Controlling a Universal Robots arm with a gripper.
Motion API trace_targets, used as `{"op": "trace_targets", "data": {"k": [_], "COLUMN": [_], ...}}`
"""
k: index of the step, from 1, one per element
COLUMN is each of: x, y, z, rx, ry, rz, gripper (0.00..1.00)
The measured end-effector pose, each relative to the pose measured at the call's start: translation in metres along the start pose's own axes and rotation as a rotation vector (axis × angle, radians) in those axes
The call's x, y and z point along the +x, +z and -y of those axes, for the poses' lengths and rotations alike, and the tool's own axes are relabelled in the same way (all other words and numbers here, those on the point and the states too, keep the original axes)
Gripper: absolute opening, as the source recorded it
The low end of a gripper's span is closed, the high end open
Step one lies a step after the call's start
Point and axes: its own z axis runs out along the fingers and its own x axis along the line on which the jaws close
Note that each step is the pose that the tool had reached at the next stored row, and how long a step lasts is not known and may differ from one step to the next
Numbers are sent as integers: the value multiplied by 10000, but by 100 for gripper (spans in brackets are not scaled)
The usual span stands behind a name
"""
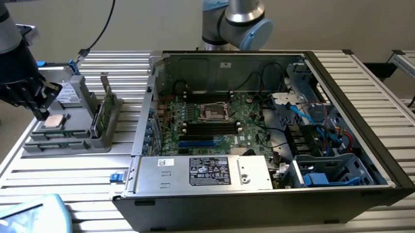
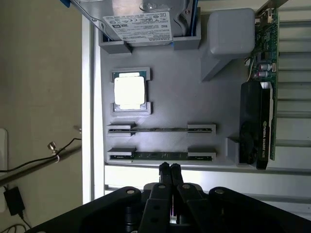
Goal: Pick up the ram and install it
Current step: 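Pick up the ram and move it above insertion slot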
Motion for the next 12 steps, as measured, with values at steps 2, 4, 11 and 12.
{"op": "trace_targets", "data": {"k": [2, 4, 11, 12], "x": [0, 0, 4, 4], "y": [0, 0, 4, 5], "z": [0, 0, 1, 2], "rx": [0, 0, 20, 43], "ry": [0, 0, -261, -439], "rz": [0, 0, 14, 6], "gripper": [10, 10, 10, 10]}}
